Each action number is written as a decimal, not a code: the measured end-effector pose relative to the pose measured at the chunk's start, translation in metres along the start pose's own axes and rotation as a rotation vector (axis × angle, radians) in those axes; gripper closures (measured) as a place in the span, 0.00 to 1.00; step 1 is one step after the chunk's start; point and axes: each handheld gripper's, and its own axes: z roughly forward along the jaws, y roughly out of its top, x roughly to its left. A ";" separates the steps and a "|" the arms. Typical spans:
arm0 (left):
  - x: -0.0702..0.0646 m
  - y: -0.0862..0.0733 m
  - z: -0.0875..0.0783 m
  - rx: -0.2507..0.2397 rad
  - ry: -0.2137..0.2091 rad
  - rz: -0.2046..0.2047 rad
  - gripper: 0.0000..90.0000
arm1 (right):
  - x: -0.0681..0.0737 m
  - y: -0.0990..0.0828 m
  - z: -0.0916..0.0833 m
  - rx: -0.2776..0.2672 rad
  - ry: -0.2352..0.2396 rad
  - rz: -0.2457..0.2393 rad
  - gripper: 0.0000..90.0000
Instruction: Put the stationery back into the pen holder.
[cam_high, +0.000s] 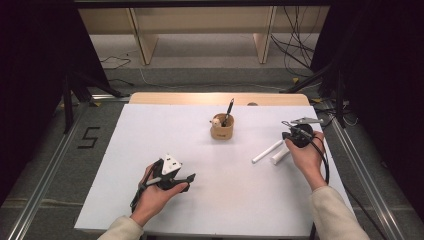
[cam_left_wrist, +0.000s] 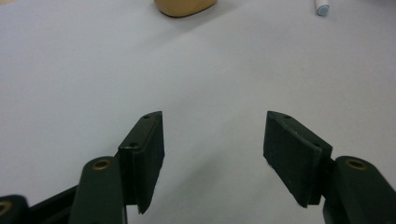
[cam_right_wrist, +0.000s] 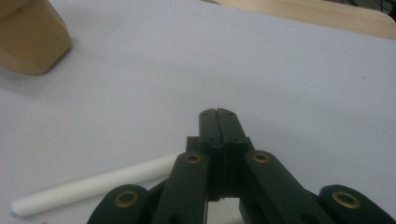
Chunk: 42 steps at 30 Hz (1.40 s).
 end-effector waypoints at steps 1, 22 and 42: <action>0.000 0.000 0.000 0.002 0.000 0.000 0.42 | -0.003 -0.002 0.001 0.006 -0.004 0.005 1.00; -0.001 0.000 0.001 0.006 -0.006 0.003 0.42 | -0.031 -0.022 0.018 0.101 -0.008 0.021 1.00; -0.002 0.000 0.002 0.006 -0.007 0.003 0.42 | -0.019 -0.029 0.014 0.122 0.050 0.002 1.00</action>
